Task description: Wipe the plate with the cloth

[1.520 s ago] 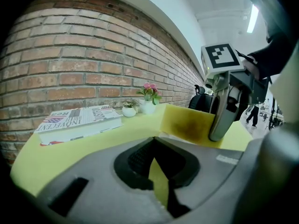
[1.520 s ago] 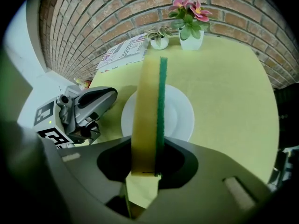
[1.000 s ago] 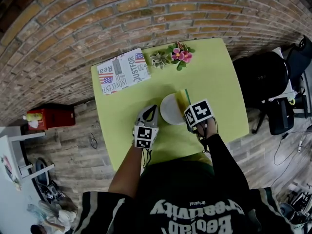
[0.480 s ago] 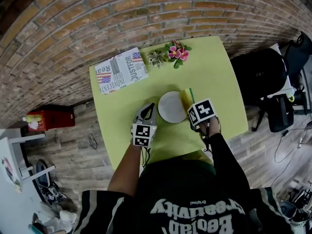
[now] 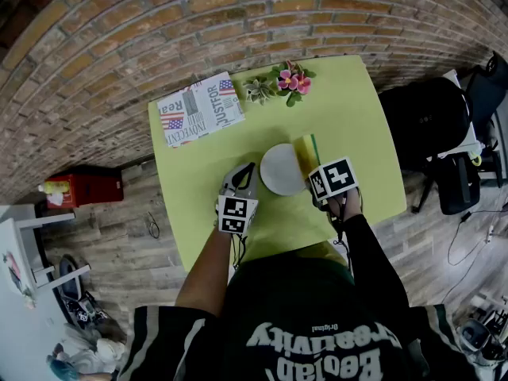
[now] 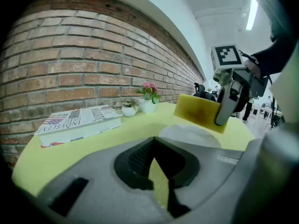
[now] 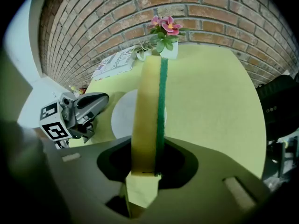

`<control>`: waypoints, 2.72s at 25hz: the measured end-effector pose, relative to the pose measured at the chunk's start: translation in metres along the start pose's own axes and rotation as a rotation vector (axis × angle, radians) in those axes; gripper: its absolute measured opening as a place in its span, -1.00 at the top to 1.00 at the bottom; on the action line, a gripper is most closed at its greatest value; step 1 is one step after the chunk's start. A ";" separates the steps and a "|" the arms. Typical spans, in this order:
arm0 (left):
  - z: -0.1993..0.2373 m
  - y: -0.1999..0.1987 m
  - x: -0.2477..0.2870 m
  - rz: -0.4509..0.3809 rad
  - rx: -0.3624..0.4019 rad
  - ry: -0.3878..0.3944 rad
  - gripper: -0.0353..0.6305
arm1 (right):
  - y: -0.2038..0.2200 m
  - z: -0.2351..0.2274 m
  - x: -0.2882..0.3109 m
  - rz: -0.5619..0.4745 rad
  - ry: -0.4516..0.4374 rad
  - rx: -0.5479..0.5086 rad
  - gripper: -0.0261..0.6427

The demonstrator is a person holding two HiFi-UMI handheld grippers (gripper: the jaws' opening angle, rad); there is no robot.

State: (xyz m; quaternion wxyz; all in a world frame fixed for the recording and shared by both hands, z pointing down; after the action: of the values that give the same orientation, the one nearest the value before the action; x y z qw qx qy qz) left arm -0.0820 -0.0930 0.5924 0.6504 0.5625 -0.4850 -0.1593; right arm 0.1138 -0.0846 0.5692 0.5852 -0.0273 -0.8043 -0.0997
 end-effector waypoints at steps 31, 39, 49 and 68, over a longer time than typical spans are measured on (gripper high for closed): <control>-0.003 -0.001 -0.002 -0.024 0.017 0.052 0.88 | 0.016 0.075 0.038 0.167 -0.155 -0.144 0.53; -0.003 0.000 -0.002 -0.027 0.014 0.052 0.88 | 0.016 0.078 0.041 0.183 -0.152 -0.129 0.53; -0.002 0.000 -0.003 -0.025 0.017 0.056 0.88 | 0.017 0.068 0.037 0.178 -0.127 -0.087 0.53; -0.003 0.000 -0.002 -0.016 0.022 0.047 0.88 | 0.022 0.028 0.025 0.157 -0.073 0.008 0.53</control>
State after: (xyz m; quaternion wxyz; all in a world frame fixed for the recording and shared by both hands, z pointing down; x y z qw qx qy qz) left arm -0.0806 -0.0893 0.5919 0.6542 0.5770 -0.4667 -0.1456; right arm 0.0831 -0.0592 0.5875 0.5616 -0.0915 -0.8209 -0.0492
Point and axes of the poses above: the fingertips, and each gripper's own axes: x forward along the fingers, z to its left, y out of its underside, the point moved 5 cm from there along -x, backward along the fingers, and after that the axes turned 11 degrees about x, right-handed, at the moved point
